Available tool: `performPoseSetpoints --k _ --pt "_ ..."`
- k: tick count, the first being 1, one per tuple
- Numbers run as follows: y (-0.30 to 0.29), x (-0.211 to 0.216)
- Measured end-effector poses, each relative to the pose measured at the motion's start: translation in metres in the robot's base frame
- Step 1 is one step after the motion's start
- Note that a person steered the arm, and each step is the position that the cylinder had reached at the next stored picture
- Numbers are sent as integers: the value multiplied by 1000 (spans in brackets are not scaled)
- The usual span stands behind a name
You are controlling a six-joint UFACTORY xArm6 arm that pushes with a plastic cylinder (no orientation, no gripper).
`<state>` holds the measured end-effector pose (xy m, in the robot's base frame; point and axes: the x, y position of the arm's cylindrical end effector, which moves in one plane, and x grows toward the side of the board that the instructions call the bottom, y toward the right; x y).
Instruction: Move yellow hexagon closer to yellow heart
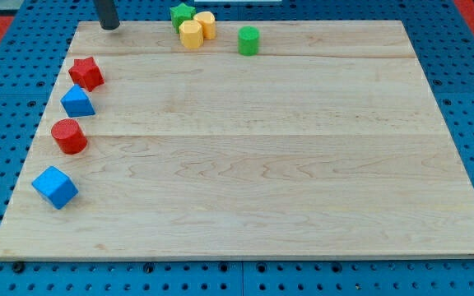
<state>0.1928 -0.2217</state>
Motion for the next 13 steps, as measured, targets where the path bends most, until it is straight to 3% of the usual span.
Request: performPoseSetpoints --k 1,3,4,5,6,7,9,11,13 --pt "8 -2" --pt "128 5" --pt "91 38" --pt "76 80" --pt "82 93" --pt "90 74" --pt "160 38" --pt "124 23" --pt "157 10"
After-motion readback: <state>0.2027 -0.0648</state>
